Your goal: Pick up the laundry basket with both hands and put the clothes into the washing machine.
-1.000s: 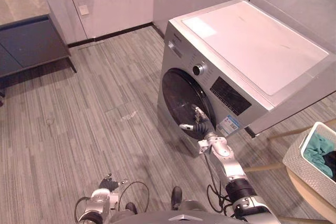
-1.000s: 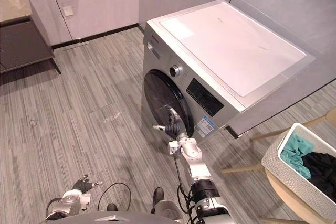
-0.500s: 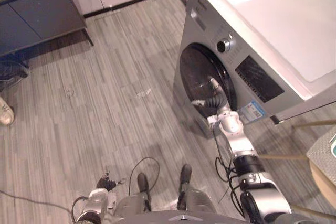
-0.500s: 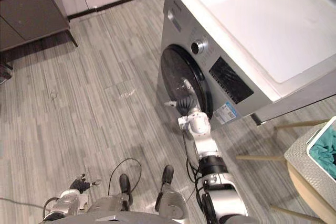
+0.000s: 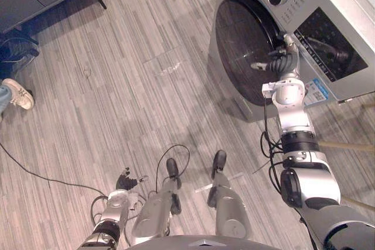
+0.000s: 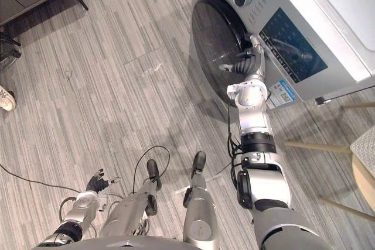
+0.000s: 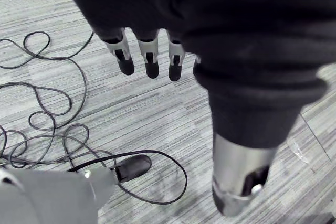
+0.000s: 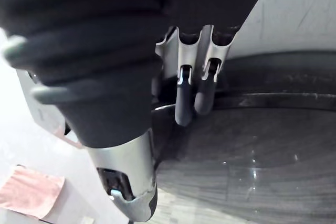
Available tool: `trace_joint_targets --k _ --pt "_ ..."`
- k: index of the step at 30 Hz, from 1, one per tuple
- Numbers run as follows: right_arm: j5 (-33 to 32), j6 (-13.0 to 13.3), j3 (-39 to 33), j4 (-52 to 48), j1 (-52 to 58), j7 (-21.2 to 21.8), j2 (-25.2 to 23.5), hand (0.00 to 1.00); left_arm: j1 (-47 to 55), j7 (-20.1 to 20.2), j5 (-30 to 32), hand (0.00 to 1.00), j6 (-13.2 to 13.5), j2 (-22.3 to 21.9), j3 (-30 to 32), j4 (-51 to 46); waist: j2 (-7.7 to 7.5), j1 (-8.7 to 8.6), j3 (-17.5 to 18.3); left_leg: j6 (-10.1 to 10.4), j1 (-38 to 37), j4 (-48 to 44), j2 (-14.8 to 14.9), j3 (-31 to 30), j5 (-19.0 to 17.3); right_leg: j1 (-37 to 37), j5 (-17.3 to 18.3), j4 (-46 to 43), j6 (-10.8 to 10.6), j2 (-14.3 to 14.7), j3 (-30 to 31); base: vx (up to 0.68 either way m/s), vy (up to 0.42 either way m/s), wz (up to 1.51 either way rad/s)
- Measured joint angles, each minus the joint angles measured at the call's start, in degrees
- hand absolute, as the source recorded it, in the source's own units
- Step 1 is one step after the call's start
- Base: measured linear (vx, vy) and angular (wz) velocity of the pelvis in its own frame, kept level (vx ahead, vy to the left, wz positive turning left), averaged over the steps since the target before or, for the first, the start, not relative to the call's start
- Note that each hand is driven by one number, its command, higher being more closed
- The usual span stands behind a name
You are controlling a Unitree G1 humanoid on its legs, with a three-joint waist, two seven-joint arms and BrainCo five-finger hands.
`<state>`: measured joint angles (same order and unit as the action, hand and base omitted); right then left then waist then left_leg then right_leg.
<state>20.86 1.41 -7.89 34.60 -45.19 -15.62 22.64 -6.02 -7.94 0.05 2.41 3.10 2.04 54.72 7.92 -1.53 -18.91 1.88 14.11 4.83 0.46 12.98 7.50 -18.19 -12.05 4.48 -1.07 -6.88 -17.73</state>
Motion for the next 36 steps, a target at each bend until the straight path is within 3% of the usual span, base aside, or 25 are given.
trace_joint_targets --k 4,8,11,13,16,18,19,22,25,31,36 --pt "-0.3 0.0 3.2 2.7 -0.8 0.4 -2.5 0.0 -0.1 0.0 -1.0 0.0 0.1 -0.6 -1.8 0.0 0.01 0.12 0.0 0.3 -0.6 0.0 0.0 0.2 0.2 0.5 0.1 0.1 -0.1 0.0 0.0 0.0 0.001 -0.01" --pt "-2.6 -0.7 9.5 -1.0 3.3 0.2 -4.3 0.0 0.1 -0.1 -1.2 0.0 -0.1 -1.7 -2.2 1.3 -0.08 0.18 0.0 0.5 -2.6 0.0 0.4 0.2 0.0 2.6 0.8 0.1 0.2 0.4 0.0 0.02 -0.004 0.0" --pt "-3.0 -1.4 25.0 -3.5 8.8 6.9 -5.6 0.0 0.0 -0.6 -1.1 0.0 -0.1 -1.7 -1.8 2.1 -0.38 0.54 0.2 1.0 -4.8 0.0 1.1 1.0 -0.6 4.6 1.4 0.1 0.2 1.1 0.0 0.08 -0.018 -0.06" --pt "-3.7 -1.4 35.1 -4.2 13.8 12.8 -11.3 0.0 -0.1 -0.9 -1.0 0.0 -0.3 -1.9 -0.1 2.1 -0.72 1.2 0.3 1.2 -5.5 0.0 2.0 1.1 -0.7 5.6 1.9 0.1 -0.1 1.8 -0.3 0.11 -0.026 0.03" --pt "-7.3 -0.4 41.3 -4.4 17.5 16.9 -16.5 0.0 0.2 -1.3 -0.9 0.0 -1.1 -1.9 2.7 2.2 -1.88 1.95 1.0 1.3 -6.8 0.0 2.5 1.0 -0.9 7.0 2.0 0.1 0.0 2.2 -0.6 0.11 0.002 0.05" --pt "-10.4 0.9 44.7 -5.2 18.5 19.4 -18.8 0.0 0.9 -1.6 -0.9 0.0 -1.4 -1.5 5.2 2.3 -4.28 2.19 2.8 1.6 -8.7 0.0 2.5 1.1 -1.6 8.9 2.3 0.1 -0.5 2.1 -0.4 0.11 0.044 0.01" --pt "-11.0 1.2 44.8 -6.0 18.7 19.9 -18.8 0.0 1.0 -1.6 -0.9 0.0 -1.4 -1.2 5.3 2.3 -5.05 2.2 3.3 1.8 -9.0 0.0 2.4 1.2 -1.8 9.2 2.3 0.1 -0.6 2.1 -0.3 0.1 0.061 0.02" --pt "-14.4 2.4 44.1 -9.4 20.5 20.6 -18.7 0.0 1.0 -1.7 -0.9 0.0 -1.4 1.0 7.0 2.4 -9.33 1.86 5.8 1.9 -10.0 0.1 2.2 1.4 -2.1 10.4 2.4 0.1 -0.7 1.8 1.6 0.09 0.075 0.03" --pt "-15.5 2.4 41.9 -13.9 23.6 20.7 -17.6 0.0 1.1 -1.8 -0.8 0.0 -1.5 2.1 9.1 2.6 -11.12 1.94 6.9 1.9 -10.7 0.1 1.9 2.2 -2.2 10.6 2.6 0.1 -1.3 1.6 4.1 0.04 0.055 -0.1" --pt "-16.4 4.5 32.7 -24.7 37.9 20.5 -12.8 0.0 1.4 -1.8 0.2 0.0 -2.0 1.7 10.1 2.6 -11.15 1.27 8.0 1.7 -12.6 0.1 2.2 5.4 -3.5 11.8 3.8 0.1 -1.7 2.0 6.5 -0.02 0.006 -0.17" --pt "-16.3 4.6 25.9 -24.8 48.5 20.5 -9.1 0.0 0.4 -1.8 0.1 0.0 -1.8 1.4 7.8 1.9 -11.64 0.01 9.6 1.6 -13.2 0.1 2.5 10.0 -4.1 10.8 4.2 0.1 -1.6 2.4 9.9 0.01 0.001 -0.29"
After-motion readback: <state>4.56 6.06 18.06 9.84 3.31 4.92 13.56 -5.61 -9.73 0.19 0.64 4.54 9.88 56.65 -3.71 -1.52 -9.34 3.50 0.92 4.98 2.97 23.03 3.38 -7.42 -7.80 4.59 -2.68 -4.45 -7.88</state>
